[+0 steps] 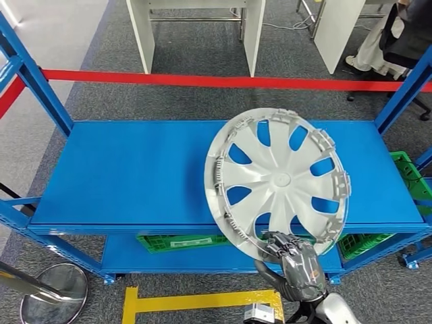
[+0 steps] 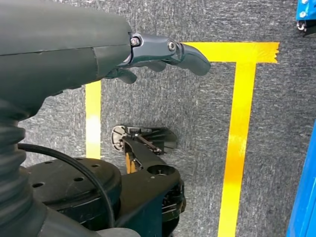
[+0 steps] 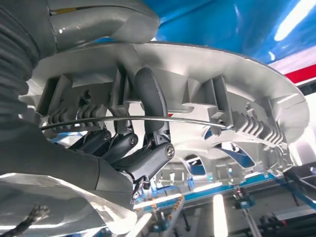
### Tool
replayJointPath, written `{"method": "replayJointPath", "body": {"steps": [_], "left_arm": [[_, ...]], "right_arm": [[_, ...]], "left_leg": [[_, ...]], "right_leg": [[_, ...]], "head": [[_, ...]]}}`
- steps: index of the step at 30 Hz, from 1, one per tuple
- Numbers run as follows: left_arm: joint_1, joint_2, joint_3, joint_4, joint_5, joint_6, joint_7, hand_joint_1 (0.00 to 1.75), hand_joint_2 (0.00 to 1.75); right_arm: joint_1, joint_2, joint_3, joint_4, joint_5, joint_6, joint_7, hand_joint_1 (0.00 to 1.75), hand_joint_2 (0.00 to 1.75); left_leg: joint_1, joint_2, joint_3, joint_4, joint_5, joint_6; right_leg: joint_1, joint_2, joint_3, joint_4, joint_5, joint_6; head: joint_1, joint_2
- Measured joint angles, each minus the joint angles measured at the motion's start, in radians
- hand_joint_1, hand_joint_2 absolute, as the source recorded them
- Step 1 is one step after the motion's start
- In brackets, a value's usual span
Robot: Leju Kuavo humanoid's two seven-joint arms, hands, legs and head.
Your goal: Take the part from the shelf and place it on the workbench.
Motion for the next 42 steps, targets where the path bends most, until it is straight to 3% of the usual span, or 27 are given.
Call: {"method": "replayJointPath", "body": {"steps": [2, 6, 8, 10, 11, 12, 13, 14, 16, 18, 20, 22, 23, 25, 26, 27, 28, 29, 31, 33, 36, 38, 41, 42], "left_arm": [[0.000, 0.001, 0.002, 0.000, 0.000, 0.000, -0.001, 0.00, 1.75], [0.001, 0.004, 0.004, 0.000, -0.004, 0.000, -0.004, 0.00, 1.75], [0.000, 0.001, 0.004, 0.000, -0.010, 0.003, -0.009, 0.00, 1.75], [-0.003, -0.008, 0.004, 0.000, -0.017, 0.014, -0.010, 0.00, 1.75], [-0.005, -0.012, 0.004, 0.000, -0.019, 0.019, -0.009, 0.00, 1.75], [-0.006, -0.015, 0.004, 0.000, -0.020, 0.022, -0.007, 0.00, 1.75], [-0.006, -0.017, 0.004, 0.000, -0.020, 0.023, -0.006, 0.00, 1.75], [-0.007, -0.018, 0.004, 0.000, -0.020, 0.023, -0.006, 0.00, 1.75], [-0.009, -0.018, 0.004, 0.000, -0.020, 0.022, -0.006, 0.00, 1.75], [-0.012, -0.017, 0.004, 0.000, -0.020, 0.019, -0.005, 0.00, 1.75], [-0.012, -0.017, 0.004, 0.000, -0.021, 0.014, -0.002, 0.00, 1.75], [-0.010, -0.014, 0.004, 0.000, -0.025, 0.007, 0.004, 0.00, 1.75], [-0.010, -0.013, 0.004, 0.000, -0.027, 0.003, 0.007, 0.00, 1.75], [-0.010, -0.011, 0.004, 0.000, -0.029, -0.001, 0.011, 0.00, 1.75], [-0.010, -0.010, 0.004, 0.000, -0.029, -0.002, 0.012, 0.00, 1.75], [-0.009, -0.009, 0.004, 0.000, -0.030, -0.002, 0.012, 0.00, 1.75], [-0.008, -0.009, 0.004, 0.001, -0.033, -0.002, 0.012, 0.00, 1.75], [-0.007, -0.008, 0.004, 0.001, -0.035, -0.003, 0.013, 0.00, 1.75], [-0.007, -0.005, 0.004, 0.001, -0.042, -0.005, 0.014, 0.00, 1.75], [-0.008, -0.002, 0.004, 0.001, -0.048, -0.007, 0.014, 0.00, 1.75], [-0.008, 0.004, 0.004, 0.001, -0.054, -0.007, 0.015, 0.00, 1.75], [-0.007, 0.009, 0.004, 0.001, -0.056, -0.007, 0.015, 0.00, 1.75], [-0.006, 0.012, 0.004, 0.002, -0.057, -0.008, 0.017, 0.00, 1.75], [-0.005, 0.013, 0.004, 0.002, -0.058, -0.009, 0.018, 0.00, 1.75]], "right_arm": [[0.005, 0.000, 0.003, -0.002, -0.001, -0.008, 0.007, 1.75, 1.75], [0.017, 0.000, 0.007, -0.006, 0.002, -0.022, 0.018, 1.75, 1.75], [0.024, -0.001, 0.010, -0.010, 0.008, -0.027, 0.033, 1.75, 1.75], [0.031, -0.002, 0.011, -0.014, 0.015, -0.029, 0.047, 1.75, 1.75], [0.034, -0.003, 0.012, -0.014, 0.018, -0.029, 0.051, 1.75, 1.75], [0.036, -0.004, 0.013, -0.015, 0.021, -0.030, 0.054, 1.75, 1.75], [0.038, -0.006, 0.015, -0.015, 0.022, -0.031, 0.056, 1.75, 1.75], [0.039, -0.008, 0.017, -0.017, 0.023, -0.031, 0.057, 1.75, 1.75], [0.040, -0.012, 0.020, -0.022, 0.022, -0.032, 0.057, 1.75, 1.75], [0.039, -0.016, 0.023, -0.027, 0.018, -0.035, 0.058, 1.75, 1.75], [0.039, -0.025, 0.027, -0.031, 0.008, -0.038, 0.057, 1.75, 1.75], [0.039, -0.036, 0.033, -0.034, -0.006, -0.039, 0.055, 1.75, 1.75], [0.039, -0.042, 0.036, -0.034, -0.012, -0.039, 0.055, 1.75, 1.75], [0.038, -0.052, 0.041, -0.034, -0.023, -0.039, 0.053, 1.75, 1.75], [0.038, -0.055, 0.044, -0.034, -0.026, -0.039, 0.052, 1.75, 1.75], [0.038, -0.058, 0.047, -0.034, -0.029, -0.039, 0.051, 1.75, 1.75], [0.038, -0.061, 0.050, -0.034, -0.031, -0.039, 0.049, 1.75, 1.75], [0.037, -0.064, 0.053, -0.034, -0.033, -0.039, 0.048, 1.75, 1.75], [0.034, -0.071, 0.058, -0.034, -0.035, -0.039, 0.045, 1.75, 1.75], [0.030, -0.075, 0.062, -0.035, -0.031, -0.042, 0.041, 1.75, 1.75], [0.027, -0.075, 0.065, -0.036, -0.024, -0.049, 0.035, 1.75, 1.75], [0.026, -0.075, 0.067, -0.037, -0.021, -0.051, 0.035, 1.75, 1.75], [0.026, -0.075, 0.069, -0.037, -0.012, -0.054, 0.036, 1.75, 1.75], [0.027, -0.075, 0.070, -0.037, -0.009, -0.054, 0.036, 1.75, 1.75]], "left_leg": [[-0.003, -0.002, -0.009, 0.012, -0.002, -0.012], [-0.005, -0.003, -0.022, 0.028, -0.007, -0.032], [-0.002, -0.001, -0.044, 0.086, -0.063, -0.043], [0.002, -0.001, -0.085, 0.212, -0.145, -0.051], [0.003, -0.001, -0.099, 0.268, -0.172, -0.052], [0.003, -0.001, -0.099, 0.294, -0.178, -0.050], [0.002, -0.001, -0.081, 0.282, -0.164, -0.045], [0.001, -0.001, -0.046, 0.232, -0.135, -0.038], [-0.006, 0.000, 0.044, 0.081, -0.086, -0.017], [-0.013, 0.000, 0.089, -0.010, -0.071, -0.007], [-0.015, 0.000, 0.084, -0.025, -0.063, -0.010], [-0.011, 0.002, 0.075, -0.037, -0.045, -0.005], [-0.008, 0.003, 0.069, -0.043, -0.035, 0.000], [-0.007, 0.004, 0.053, -0.044, -0.021, 0.006], [-0.007, 0.004, 0.044, -0.043, -0.015, 0.006], [-0.007, 0.004, 0.036, -0.041, -0.009, 0.005], [-0.007, 0.004, 0.028, -0.038, -0.005, 0.004], [-0.007, 0.004, 0.023, -0.035, -0.002, 0.003], [-0.008, 0.004, 0.015, -0.027, -0.001, -0.002], [-0.012, 0.004, 0.007, -0.017, 0.001, -0.010], [-0.014, 0.003, -0.001, -0.006, 0.003, -0.023], [-0.013, 0.002, -0.021, 0.037, -0.032, -0.035], [-0.001, 0.002, -0.098, 0.223, -0.130, -0.053], [0.002, 0.002, -0.114, 0.267, -0.141, -0.055]], "right_leg": [[0.001, 0.003, 0.047, -0.087, 0.020, -0.003], [0.001, 0.003, 0.041, -0.097, 0.025, -0.025], [0.000, -0.002, 0.030, -0.099, 0.035, -0.043], [0.003, -0.007, 0.014, -0.098, 0.046, -0.053], [0.005, -0.009, 0.005, -0.098, 0.052, -0.055], [0.007, -0.010, -0.003, -0.097, 0.058, -0.055], [0.010, -0.010, -0.010, -0.097, 0.064, -0.056], [0.013, -0.010, -0.017, -0.097, 0.070, -0.056], [0.018, -0.010, -0.027, -0.097, 0.083, -0.055], [0.018, -0.012, -0.034, -0.100, 0.096, -0.048], [0.015, -0.013, -0.038, -0.106, 0.109, -0.036], [0.014, -0.011, -0.048, -0.098, 0.095, -0.025], [0.014, -0.009, -0.060, -0.071, 0.065, -0.021], [0.014, -0.007, -0.098, 0.040, -0.019, -0.015], [0.014, -0.007, -0.114, 0.101, -0.047, -0.013], [0.014, -0.007, -0.120, 0.141, -0.055, -0.010], [0.013, -0.007, -0.107, 0.145, -0.043, -0.009], [0.013, -0.008, -0.074, 0.109, -0.018, -0.008], [0.011, -0.008, 0.025, -0.027, 0.019, -0.010], [0.012, -0.006, 0.085, -0.118, 0.020, -0.013], [0.010, -0.005, 0.085, -0.136, 0.015, -0.027], [0.005, -0.007, 0.081, -0.140, 0.021, -0.042], [0.005, -0.010, 0.072, -0.141, 0.026, -0.054], [0.006, -0.010, 0.070, -0.140, 0.027, -0.054]], "head": [[0.001, 0.000], [0.000, 0.000], [-0.002, 0.000], [-0.005, 0.000], [-0.006, 0.000], [-0.006, 0.000], [-0.006, 0.000], [-0.006, 0.000], [-0.005, 0.000], [-0.005, 0.000], [-0.005, 0.000], [-0.004, 0.000], [-0.002, 0.000], [0.001, 0.000], [0.002, 0.000], [0.002, 0.000], [0.002, 0.000], [0.002, 0.000], [0.002, 0.000], [0.001, 0.000], [0.001, 0.000], [-0.003, 0.000], [-0.007, 0.000], [-0.007, 0.000]]}}
